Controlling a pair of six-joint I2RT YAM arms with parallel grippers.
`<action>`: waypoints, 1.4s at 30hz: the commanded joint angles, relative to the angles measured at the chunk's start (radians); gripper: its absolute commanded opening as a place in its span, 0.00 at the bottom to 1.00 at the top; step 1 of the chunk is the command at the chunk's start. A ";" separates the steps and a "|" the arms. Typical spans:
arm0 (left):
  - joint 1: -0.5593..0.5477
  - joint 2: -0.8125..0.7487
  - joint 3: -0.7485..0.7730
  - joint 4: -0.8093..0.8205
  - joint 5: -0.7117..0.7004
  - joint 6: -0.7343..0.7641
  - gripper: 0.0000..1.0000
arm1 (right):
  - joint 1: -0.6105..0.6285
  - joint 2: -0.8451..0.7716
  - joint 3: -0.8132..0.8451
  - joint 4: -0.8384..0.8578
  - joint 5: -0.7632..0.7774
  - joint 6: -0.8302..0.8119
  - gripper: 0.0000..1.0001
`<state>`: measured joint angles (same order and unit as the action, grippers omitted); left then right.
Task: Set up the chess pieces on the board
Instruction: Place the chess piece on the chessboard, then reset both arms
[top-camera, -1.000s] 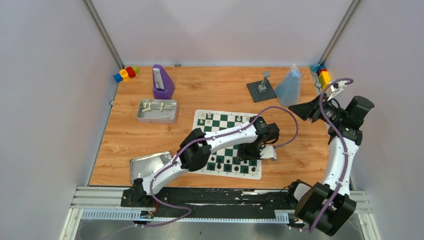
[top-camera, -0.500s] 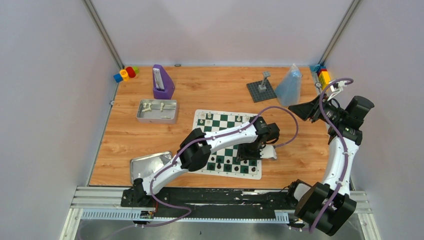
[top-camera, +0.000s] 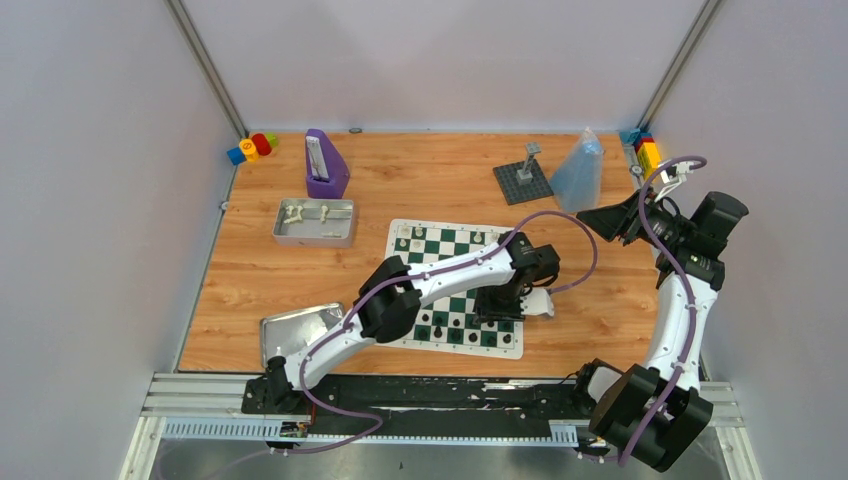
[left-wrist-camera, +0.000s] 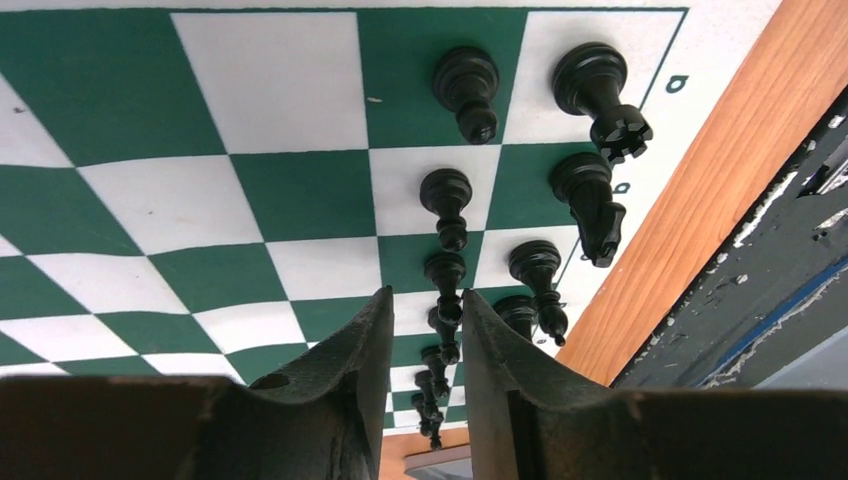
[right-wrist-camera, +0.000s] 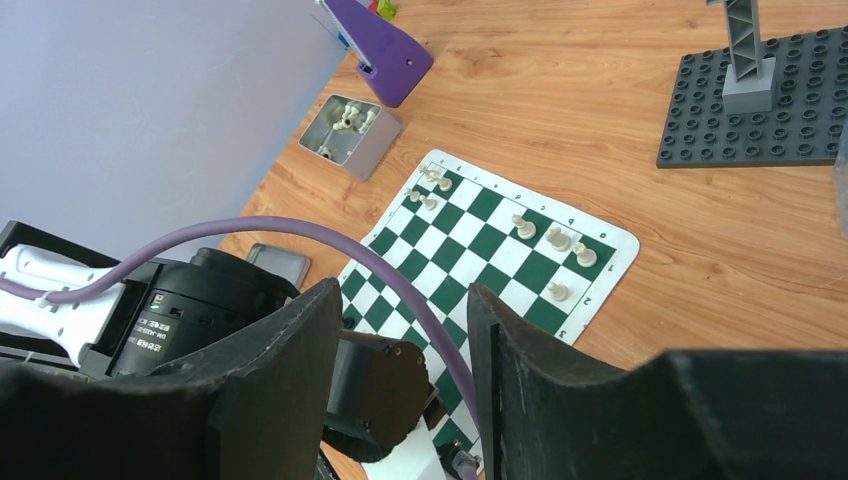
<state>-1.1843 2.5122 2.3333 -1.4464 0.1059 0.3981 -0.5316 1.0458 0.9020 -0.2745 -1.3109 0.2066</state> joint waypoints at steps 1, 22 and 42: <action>-0.010 -0.095 0.046 0.020 -0.040 -0.023 0.40 | -0.006 0.003 0.003 0.013 -0.021 -0.031 0.50; 0.045 -0.508 -0.313 0.185 -0.146 -0.018 0.62 | -0.005 0.016 0.020 -0.006 0.097 -0.087 0.54; 0.627 -1.242 -0.959 0.722 -0.139 -0.159 1.00 | -0.004 0.012 0.094 -0.117 0.239 -0.200 0.86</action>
<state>-0.6289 1.4128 1.4254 -0.9031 -0.0345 0.3016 -0.5327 1.0718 0.9401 -0.3542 -1.0992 0.0677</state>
